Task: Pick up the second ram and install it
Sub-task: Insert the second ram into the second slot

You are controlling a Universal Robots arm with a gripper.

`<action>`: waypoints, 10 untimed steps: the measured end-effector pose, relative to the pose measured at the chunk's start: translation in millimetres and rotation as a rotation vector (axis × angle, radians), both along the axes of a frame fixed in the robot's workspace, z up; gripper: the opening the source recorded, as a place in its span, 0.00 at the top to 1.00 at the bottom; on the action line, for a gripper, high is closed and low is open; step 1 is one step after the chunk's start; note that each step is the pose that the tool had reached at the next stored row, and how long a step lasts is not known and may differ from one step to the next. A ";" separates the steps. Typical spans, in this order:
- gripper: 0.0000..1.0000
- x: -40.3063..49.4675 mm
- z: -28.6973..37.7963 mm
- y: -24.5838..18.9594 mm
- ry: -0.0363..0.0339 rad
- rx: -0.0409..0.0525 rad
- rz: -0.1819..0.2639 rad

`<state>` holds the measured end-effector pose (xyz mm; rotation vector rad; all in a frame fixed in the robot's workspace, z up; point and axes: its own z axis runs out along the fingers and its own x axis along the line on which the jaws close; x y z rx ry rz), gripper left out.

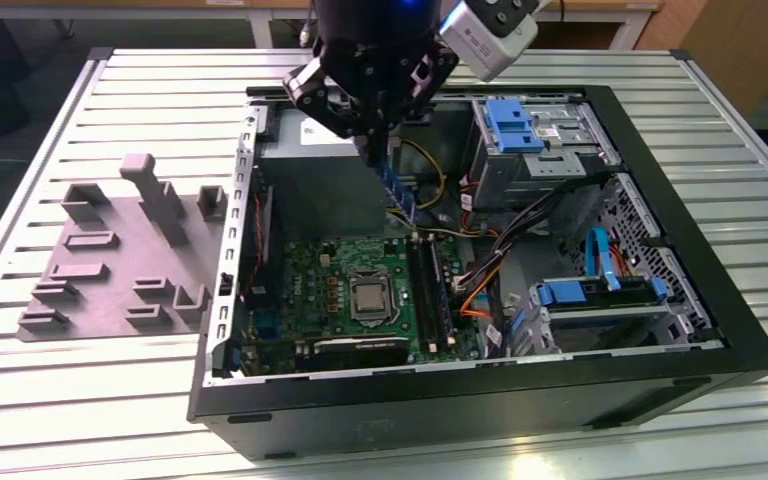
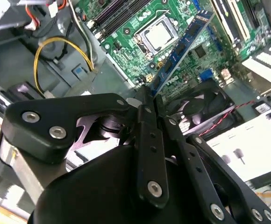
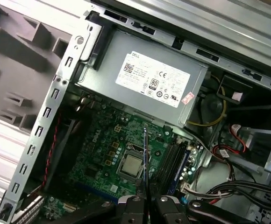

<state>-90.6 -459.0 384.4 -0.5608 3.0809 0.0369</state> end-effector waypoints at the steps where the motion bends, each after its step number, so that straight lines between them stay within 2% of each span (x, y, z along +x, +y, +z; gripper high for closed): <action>1: 0.86 0.0 -0.2 0.0 0.0000 -0.0004 -0.017; 10: 0.86 0.0 -1.9 0.0 0.0000 -0.0039 -0.178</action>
